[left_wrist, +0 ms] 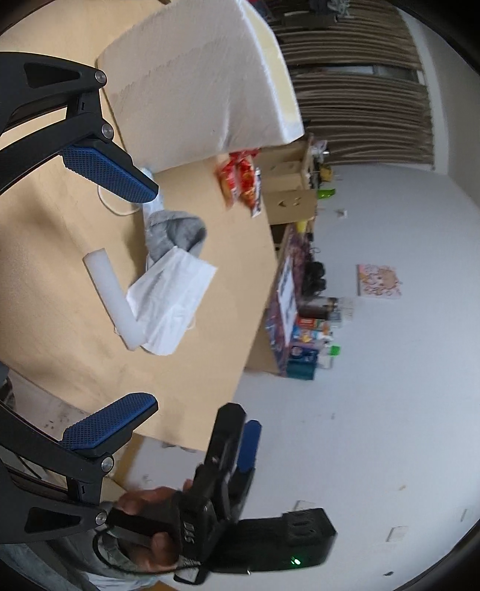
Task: Organize soft objects
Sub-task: 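Withdraw both tools from the box back toward the desk items, then lower the left tool onto the white foam tube and close on it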
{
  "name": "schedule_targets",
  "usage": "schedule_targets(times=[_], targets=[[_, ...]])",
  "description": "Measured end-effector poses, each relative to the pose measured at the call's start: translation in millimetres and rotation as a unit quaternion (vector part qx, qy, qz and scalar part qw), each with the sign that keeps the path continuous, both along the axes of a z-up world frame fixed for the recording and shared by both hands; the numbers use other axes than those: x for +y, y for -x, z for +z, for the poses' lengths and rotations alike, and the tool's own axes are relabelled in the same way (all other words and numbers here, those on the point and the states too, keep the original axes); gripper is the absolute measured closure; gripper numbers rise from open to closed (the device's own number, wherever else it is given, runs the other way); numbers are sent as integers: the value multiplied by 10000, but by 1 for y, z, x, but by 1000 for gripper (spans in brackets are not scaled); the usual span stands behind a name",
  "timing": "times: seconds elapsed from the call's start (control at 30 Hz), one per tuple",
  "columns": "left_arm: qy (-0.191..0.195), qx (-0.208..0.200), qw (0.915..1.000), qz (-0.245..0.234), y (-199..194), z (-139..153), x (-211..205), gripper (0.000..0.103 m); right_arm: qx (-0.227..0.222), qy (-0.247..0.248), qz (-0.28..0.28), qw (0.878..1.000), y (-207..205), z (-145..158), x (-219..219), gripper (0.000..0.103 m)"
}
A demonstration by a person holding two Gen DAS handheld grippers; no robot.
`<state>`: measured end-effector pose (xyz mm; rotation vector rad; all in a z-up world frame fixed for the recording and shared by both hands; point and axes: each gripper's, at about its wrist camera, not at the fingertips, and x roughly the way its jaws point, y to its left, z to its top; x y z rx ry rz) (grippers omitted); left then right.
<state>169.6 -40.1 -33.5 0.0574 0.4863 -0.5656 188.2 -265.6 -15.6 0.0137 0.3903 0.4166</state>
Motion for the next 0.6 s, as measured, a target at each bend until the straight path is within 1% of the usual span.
schedule_targets(times=[0.2, 0.3, 0.33, 0.4, 0.47, 0.5, 0.53, 0.6], targets=[[-185, 366, 9989, -231, -23, -19, -12, 13, 110, -61, 57, 9999, -7, -8, -4, 0], [-319, 559, 9972, -380, -35, -29, -17, 17, 183, -82, 75, 9998, -11, -12, -6, 0], [-334, 624, 9967, -396, -37, -32, -18, 22, 209, -95, 86, 9997, -13, -13, -6, 0], [-352, 813, 9949, -474, -45, -38, -20, 26, 258, -119, 100, 9995, -15, -15, -7, 0], [-442, 916, 9936, -487, -50, -43, -21, 27, 309, -130, 109, 9994, -17, -17, -7, 0], [-480, 950, 9931, -493, -52, -45, -22, 31, 325, -130, 122, 9993, -18, -18, -7, 0], [-536, 994, 9923, -505, -54, -48, -23, 32, 343, -141, 143, 9992, -20, -19, -6, 0], [-615, 1067, 9909, -548, -56, -51, -22, 32, 374, -151, 188, 9990, -21, -20, -5, 0]])
